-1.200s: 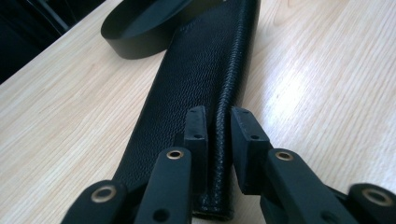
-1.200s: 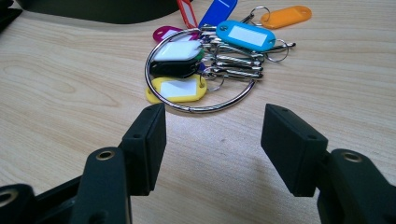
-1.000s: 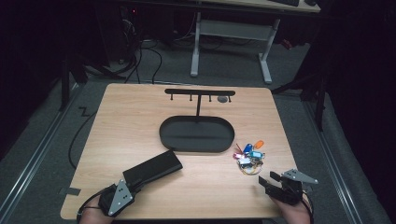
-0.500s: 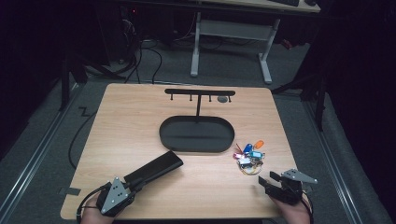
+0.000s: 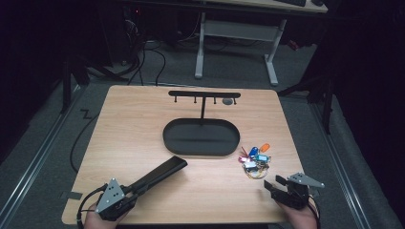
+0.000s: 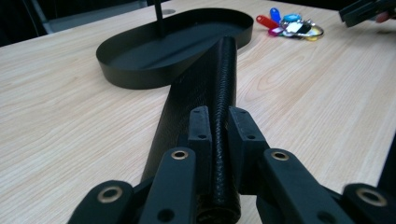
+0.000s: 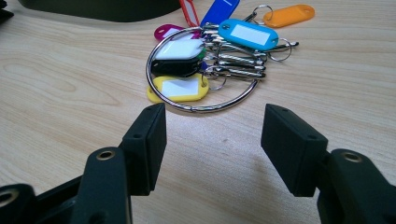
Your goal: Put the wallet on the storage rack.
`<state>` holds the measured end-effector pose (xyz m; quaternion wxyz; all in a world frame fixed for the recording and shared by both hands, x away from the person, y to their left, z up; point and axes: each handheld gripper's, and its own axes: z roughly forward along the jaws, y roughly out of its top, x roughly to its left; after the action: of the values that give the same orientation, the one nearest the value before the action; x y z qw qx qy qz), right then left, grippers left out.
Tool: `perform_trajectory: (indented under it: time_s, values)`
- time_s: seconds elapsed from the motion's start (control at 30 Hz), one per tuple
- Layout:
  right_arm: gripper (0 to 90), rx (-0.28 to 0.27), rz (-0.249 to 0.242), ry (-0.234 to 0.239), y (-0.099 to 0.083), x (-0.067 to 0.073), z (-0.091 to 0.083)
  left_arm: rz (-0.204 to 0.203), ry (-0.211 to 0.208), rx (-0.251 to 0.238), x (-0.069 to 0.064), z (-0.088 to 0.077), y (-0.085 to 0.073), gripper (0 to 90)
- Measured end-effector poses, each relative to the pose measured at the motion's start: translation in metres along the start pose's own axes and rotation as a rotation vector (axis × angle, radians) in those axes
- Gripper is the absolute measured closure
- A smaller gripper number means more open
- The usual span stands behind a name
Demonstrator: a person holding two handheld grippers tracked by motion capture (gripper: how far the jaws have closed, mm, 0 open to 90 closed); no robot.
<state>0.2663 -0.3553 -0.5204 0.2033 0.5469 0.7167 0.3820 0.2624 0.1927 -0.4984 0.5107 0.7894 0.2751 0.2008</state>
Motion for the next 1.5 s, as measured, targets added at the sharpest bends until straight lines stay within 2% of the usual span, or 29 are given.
perform_trajectory:
  time_s: [0.23, 0.37, 0.47, 0.97, 1.03, 1.5]
  values:
    - [41.0, 0.003, -0.001, 0.001, 0.000, 0.000, 0.000, -0.002, -0.032, -0.031, -0.011, -0.001, 0.007, 81.1]
    - [41.0, 0.005, 0.003, 0.002, 0.000, 0.000, 0.001, -0.001, -0.036, -0.042, -0.013, -0.002, 0.009, 81.5]
    - [41.0, 0.005, 0.000, 0.002, 0.000, 0.000, 0.001, -0.018, -0.040, -0.050, -0.012, -0.002, 0.009, 81.7]
    - [41.0, 0.007, -0.002, 0.003, 0.000, 0.001, 0.002, -0.112, -0.014, -0.093, 0.007, -0.007, 0.001, 81.7]
    - [41.0, 0.008, -0.003, 0.005, 0.000, 0.001, 0.002, -0.117, 0.001, -0.098, 0.012, -0.008, 0.000, 81.5]
    - [41.0, 0.024, -0.002, 0.009, -0.001, 0.002, 0.005, -0.172, 0.023, -0.132, 0.032, -0.007, -0.005, 79.4]
